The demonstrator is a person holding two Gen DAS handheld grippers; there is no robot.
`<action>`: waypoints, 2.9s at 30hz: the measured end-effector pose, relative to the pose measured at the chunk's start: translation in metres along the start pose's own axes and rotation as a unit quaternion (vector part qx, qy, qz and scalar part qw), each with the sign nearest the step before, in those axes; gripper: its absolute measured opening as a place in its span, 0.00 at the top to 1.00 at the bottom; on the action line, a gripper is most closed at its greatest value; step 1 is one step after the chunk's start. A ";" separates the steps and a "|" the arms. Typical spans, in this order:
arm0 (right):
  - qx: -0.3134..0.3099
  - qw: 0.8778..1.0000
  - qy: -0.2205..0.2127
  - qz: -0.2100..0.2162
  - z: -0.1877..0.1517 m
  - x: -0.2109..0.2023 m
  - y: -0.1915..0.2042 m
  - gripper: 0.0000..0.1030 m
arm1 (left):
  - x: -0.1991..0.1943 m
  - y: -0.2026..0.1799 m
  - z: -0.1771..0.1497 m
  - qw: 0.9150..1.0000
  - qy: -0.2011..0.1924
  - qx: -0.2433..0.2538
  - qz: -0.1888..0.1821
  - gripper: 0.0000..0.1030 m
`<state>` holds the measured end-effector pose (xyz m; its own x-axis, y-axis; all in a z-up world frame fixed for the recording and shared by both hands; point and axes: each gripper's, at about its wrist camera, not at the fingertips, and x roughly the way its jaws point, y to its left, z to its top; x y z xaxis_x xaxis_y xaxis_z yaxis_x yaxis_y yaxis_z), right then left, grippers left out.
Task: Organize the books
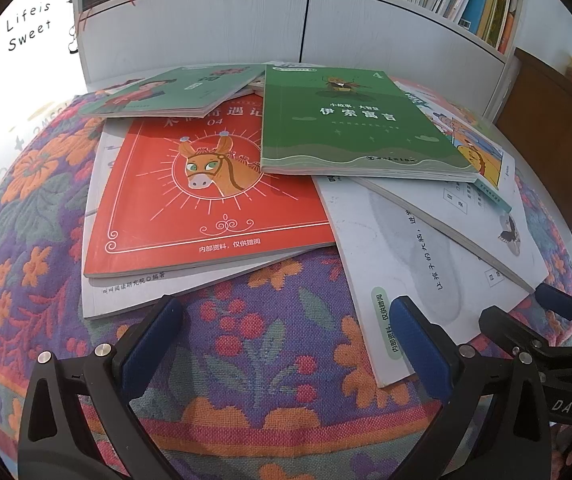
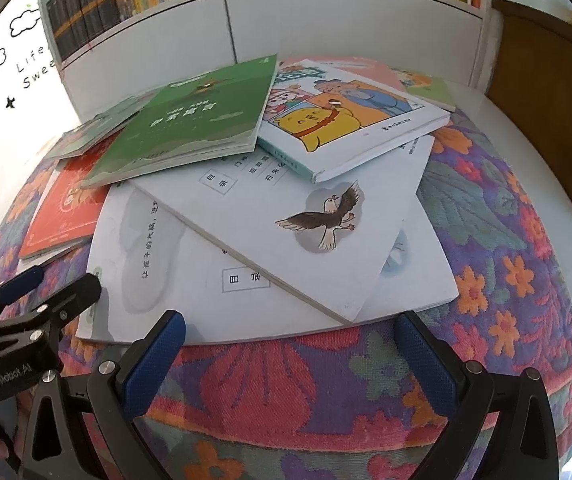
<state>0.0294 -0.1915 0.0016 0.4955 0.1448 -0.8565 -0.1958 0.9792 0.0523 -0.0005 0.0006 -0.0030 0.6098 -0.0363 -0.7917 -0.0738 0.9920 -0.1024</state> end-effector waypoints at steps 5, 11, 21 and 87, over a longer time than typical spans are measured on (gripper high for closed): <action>-0.002 1.000 -0.008 -0.001 -0.002 -0.001 0.000 0.00 | 0.000 0.000 0.000 1.000 0.000 0.001 0.000 0.00; -0.003 1.000 -0.013 -0.003 -0.003 -0.002 0.002 0.00 | 0.000 0.000 0.000 1.000 0.000 0.001 0.000 0.00; -0.005 1.000 -0.015 -0.005 -0.004 -0.003 0.001 0.00 | 0.000 0.000 0.000 1.000 0.000 0.001 0.000 0.00; -0.004 1.000 -0.014 -0.006 -0.004 -0.005 0.002 0.00 | 0.000 -0.001 -0.001 1.000 -0.002 0.003 0.001 0.00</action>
<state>0.0234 -0.1908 0.0037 0.5213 0.1372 -0.8423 -0.1961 0.9798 0.0383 -0.0016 -0.0004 -0.0036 0.6126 -0.0346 -0.7897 -0.0703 0.9927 -0.0981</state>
